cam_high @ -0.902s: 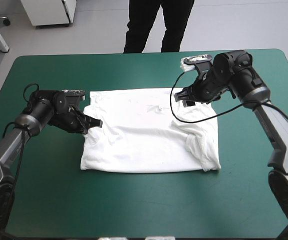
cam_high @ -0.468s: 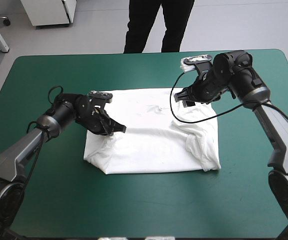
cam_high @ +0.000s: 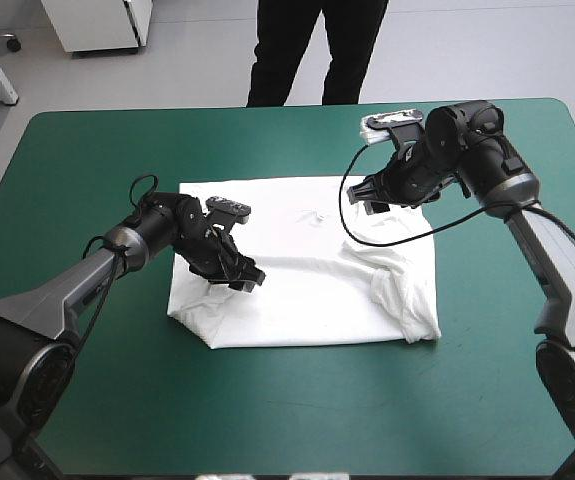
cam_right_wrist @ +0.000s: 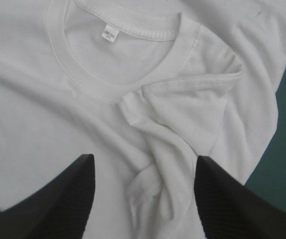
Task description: Fold the cloth
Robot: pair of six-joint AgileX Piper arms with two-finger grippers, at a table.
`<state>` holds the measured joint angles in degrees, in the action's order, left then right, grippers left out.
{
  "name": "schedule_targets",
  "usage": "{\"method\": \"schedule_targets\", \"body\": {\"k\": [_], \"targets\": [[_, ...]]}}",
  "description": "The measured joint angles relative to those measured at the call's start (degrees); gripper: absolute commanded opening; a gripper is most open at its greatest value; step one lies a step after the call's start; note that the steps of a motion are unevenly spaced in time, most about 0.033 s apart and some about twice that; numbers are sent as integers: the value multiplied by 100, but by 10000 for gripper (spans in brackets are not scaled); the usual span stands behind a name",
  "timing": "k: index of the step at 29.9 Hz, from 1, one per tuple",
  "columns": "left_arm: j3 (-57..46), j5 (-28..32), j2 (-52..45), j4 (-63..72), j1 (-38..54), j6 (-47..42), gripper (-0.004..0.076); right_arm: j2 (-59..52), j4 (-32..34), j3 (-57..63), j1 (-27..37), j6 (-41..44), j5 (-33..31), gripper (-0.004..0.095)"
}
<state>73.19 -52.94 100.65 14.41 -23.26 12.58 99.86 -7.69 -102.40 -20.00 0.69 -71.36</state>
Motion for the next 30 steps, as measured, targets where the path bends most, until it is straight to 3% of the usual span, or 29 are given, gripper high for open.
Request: {"method": "schedule_targets", "body": {"k": [8,19,30], "targets": [[276,-228,-499,-419,0,-550,530,-19,7,0,0,0,-5,553],[295,-1630,-1296,-1406,0,-1440,525,-193,43,0,0,0,-5,553],[-486,-1752,-2005,-1663,0,-2386,526,-304,43,0,0,0,-5,553]]}}
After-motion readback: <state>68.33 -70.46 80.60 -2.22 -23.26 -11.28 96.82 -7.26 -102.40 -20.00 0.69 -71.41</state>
